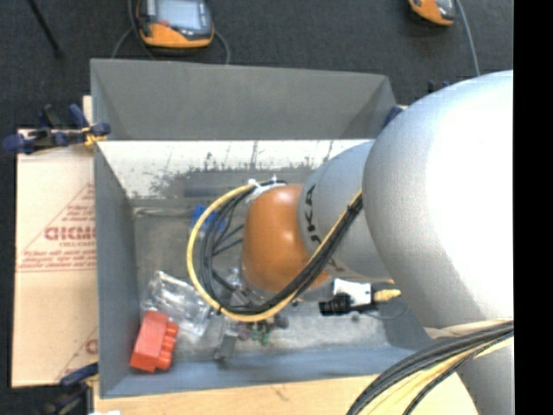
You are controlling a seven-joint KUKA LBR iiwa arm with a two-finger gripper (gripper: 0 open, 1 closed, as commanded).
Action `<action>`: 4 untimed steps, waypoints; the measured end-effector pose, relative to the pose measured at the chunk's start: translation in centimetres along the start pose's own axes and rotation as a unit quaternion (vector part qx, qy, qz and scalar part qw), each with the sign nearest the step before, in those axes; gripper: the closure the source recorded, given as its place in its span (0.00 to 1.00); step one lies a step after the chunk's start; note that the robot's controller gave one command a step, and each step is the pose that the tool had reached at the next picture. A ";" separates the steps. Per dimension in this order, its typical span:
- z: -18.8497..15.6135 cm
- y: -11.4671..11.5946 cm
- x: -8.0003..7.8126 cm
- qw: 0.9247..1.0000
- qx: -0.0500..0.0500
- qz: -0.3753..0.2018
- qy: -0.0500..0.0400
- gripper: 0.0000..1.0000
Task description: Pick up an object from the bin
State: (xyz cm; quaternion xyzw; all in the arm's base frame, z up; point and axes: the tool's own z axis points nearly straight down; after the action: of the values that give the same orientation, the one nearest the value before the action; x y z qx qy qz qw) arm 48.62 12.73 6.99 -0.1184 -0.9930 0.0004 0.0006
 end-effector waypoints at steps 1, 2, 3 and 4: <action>0.0 0.0 -0.2 1.000 -0.001 0.002 -0.001 1.00; 0.0 -0.2 0.2 0.999 0.000 0.051 0.001 1.00; -0.1 -0.5 -2.4 0.994 -0.001 0.105 -0.002 1.00; -5.0 0.4 0.3 0.990 -0.002 0.140 -0.002 1.00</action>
Offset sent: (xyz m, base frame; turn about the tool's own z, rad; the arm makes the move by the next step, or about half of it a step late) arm 0.0000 0.0000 0.0000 0.0000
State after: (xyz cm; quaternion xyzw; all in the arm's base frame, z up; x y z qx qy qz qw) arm 48.40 13.20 11.97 -0.2563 -0.9666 -0.0014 -0.0020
